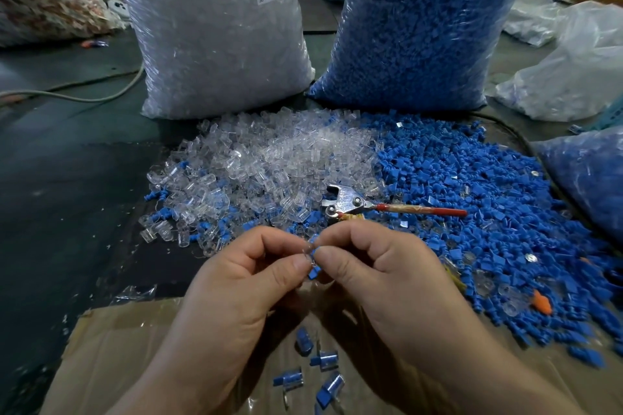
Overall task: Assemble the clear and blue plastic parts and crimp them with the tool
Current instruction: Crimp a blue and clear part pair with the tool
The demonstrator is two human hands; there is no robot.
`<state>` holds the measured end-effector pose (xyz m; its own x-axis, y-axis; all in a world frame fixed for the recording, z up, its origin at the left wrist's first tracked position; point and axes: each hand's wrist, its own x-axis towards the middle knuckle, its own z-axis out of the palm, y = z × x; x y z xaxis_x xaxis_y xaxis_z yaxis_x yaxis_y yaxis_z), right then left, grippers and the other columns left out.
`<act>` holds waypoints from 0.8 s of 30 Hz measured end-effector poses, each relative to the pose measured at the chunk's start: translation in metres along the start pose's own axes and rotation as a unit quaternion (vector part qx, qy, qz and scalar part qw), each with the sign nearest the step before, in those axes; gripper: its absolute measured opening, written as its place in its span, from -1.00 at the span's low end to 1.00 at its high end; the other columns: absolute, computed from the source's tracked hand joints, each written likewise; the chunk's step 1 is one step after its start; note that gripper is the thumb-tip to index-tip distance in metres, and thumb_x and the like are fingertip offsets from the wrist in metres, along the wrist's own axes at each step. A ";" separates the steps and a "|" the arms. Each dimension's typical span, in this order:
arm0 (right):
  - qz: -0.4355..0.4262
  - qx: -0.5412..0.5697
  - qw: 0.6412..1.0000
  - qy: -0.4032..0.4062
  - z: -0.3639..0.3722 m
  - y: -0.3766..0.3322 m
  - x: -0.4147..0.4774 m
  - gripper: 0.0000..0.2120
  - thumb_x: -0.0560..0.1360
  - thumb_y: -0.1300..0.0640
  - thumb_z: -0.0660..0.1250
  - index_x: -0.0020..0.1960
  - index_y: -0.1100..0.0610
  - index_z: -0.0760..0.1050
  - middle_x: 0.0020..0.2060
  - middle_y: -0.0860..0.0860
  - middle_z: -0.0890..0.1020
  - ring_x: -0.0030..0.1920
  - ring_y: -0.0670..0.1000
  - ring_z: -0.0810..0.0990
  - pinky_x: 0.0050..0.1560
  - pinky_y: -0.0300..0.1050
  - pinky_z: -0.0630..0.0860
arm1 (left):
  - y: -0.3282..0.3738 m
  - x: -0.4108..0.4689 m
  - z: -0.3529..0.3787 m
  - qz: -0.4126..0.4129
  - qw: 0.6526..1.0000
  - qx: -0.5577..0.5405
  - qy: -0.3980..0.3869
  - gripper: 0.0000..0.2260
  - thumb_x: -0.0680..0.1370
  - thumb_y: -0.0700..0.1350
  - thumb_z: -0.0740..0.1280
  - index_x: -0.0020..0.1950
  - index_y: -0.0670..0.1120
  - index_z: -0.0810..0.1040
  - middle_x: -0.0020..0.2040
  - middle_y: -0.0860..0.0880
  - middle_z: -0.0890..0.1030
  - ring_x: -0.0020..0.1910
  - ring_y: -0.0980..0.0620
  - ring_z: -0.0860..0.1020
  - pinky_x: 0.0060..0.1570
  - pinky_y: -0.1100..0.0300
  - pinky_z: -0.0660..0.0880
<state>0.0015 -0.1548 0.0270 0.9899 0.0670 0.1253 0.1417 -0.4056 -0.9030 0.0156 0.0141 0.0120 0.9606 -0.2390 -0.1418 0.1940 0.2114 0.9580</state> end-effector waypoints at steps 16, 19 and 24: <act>0.010 -0.491 0.871 0.018 -0.032 0.020 0.016 -0.33 0.52 -0.24 0.20 0.51 -0.11 0.01 0.51 -0.03 0.18 0.51 0.07 0.08 0.50 0.11 0.09 | -0.002 0.002 0.001 0.037 0.996 0.023 0.074 -0.87 0.27 -0.20 0.45 -0.23 -0.03 0.66 -0.38 -0.14 0.61 -0.47 0.01 0.57 -0.47 0.27 0.52; 0.049 -0.537 0.842 -0.025 -0.038 0.031 0.021 -0.31 0.53 -0.30 0.14 0.54 -0.07 -0.02 0.49 -0.01 0.23 0.48 0.11 0.16 0.50 0.09 0.03 | -0.002 0.004 -0.002 0.019 0.997 -0.018 0.067 -0.86 0.26 -0.24 0.45 -0.22 -0.09 0.66 -0.37 -0.11 0.60 -0.45 0.01 0.56 -0.48 0.27 0.52; 0.047 -0.530 0.846 0.004 -0.040 0.027 0.027 -0.40 0.50 -0.25 0.22 0.46 -0.08 0.21 0.25 -0.07 0.47 0.23 0.07 0.36 0.28 0.05 0.29 | -0.002 0.007 -0.005 0.013 0.998 0.009 0.066 -0.79 0.40 -0.37 0.40 -0.22 -0.06 0.66 -0.37 -0.12 0.60 -0.45 0.02 0.55 -0.49 0.26 0.52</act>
<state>0.0324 -0.2004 0.0224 0.9967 -0.0148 0.0794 -0.0122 -0.9994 -0.0325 0.0225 0.0170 0.0075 0.9832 -0.1070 -0.1481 0.1671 0.1989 0.9657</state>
